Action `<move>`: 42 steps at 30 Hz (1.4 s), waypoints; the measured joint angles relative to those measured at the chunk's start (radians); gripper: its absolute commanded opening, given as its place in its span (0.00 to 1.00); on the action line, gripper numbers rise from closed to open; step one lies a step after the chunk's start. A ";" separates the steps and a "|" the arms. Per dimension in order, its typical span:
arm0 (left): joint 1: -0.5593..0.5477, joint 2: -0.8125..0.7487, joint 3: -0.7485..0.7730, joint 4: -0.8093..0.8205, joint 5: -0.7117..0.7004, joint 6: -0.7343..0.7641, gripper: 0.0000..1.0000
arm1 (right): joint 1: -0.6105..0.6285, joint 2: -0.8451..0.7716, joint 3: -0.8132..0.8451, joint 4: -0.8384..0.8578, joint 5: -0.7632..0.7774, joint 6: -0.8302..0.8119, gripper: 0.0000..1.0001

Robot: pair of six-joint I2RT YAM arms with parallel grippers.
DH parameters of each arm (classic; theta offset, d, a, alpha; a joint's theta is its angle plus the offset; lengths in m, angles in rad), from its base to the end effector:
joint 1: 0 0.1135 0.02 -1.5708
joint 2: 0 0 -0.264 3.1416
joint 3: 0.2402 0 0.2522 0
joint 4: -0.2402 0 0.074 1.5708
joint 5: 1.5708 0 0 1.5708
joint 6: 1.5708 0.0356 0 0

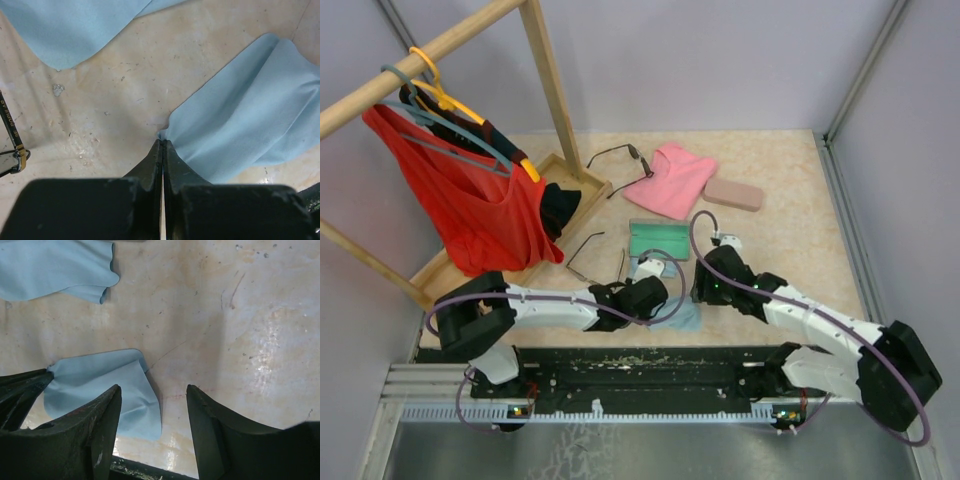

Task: Organize the sunglasses
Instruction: Fold the glasses cleaning cloth at the center of the board.

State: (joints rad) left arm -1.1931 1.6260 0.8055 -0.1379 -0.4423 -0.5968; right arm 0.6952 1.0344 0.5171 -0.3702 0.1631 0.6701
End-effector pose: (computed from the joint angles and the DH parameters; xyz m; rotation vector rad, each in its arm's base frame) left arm 0.1272 -0.2793 0.1519 0.5449 2.3569 -0.2558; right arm 0.1546 0.1215 0.1868 0.0410 2.4842 0.3996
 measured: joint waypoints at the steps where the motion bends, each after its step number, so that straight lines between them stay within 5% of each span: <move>1: 0.003 -0.006 -0.010 0.011 0.006 0.008 0.01 | 0.000 0.021 0.010 -0.003 -0.005 -0.008 0.56; 13: 0.031 -0.050 -0.091 0.137 0.071 0.066 0.01 | 0.002 0.276 0.178 -0.041 -0.057 -0.138 0.44; 42: 0.032 -0.074 -0.143 0.217 0.121 0.078 0.01 | 0.137 0.554 0.370 -0.197 0.077 -0.150 0.43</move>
State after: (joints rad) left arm -1.1614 1.5520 0.6624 0.0795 -0.3210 -0.5186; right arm 0.8326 1.5883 0.8875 -0.5674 0.2401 0.5198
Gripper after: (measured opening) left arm 0.010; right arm 0.433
